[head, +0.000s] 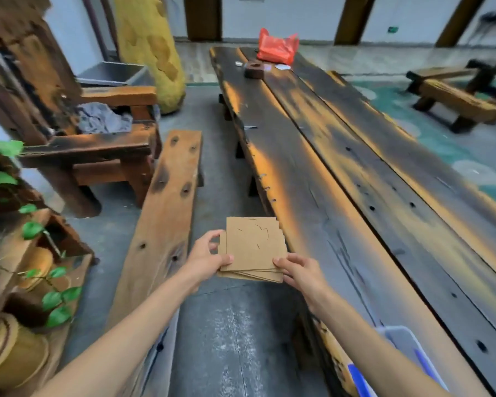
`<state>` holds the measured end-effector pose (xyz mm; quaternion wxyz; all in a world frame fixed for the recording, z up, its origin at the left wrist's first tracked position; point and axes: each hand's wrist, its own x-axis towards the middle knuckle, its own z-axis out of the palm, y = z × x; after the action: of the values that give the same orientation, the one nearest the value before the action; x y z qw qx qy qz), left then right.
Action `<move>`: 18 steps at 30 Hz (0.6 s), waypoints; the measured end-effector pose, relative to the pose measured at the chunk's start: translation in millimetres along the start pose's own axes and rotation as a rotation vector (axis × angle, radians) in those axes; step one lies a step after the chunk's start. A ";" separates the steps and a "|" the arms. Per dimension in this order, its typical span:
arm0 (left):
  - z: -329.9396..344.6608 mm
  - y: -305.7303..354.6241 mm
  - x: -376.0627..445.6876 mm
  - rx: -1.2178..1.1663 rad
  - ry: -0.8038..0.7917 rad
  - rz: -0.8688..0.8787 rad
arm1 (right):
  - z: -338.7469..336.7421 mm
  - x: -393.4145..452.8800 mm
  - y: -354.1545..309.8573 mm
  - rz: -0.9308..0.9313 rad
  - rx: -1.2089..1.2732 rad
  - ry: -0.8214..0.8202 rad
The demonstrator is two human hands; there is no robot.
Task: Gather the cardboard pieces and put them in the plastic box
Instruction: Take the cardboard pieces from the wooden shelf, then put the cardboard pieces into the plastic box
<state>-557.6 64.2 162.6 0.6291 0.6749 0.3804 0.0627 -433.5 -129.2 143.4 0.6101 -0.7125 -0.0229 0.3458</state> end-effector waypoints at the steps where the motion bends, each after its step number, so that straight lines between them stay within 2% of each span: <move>1: 17.7 -2.9 1.0 0.023 -0.033 -0.002 | -16.9 -5.5 6.2 0.007 -0.011 0.039; 10: 179.7 -20.3 -3.9 0.324 -0.389 0.071 | -156.6 -72.1 76.5 0.151 -0.054 0.371; 13: 218.9 -26.3 -8.6 0.395 -0.508 0.104 | -180.2 -95.0 99.8 0.228 -0.043 0.441; 14: 251.8 -29.1 -12.9 0.438 -0.608 0.125 | -199.1 -111.2 114.7 0.258 -0.012 0.527; 18: 299.2 -41.8 -25.2 0.553 -0.750 0.182 | -219.1 -140.0 141.1 0.350 0.022 0.657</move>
<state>-424.9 -194.0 75.0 0.5118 0.8237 0.0687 -0.2341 -480.7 -415.7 87.1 0.5243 -0.7720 0.2998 0.1980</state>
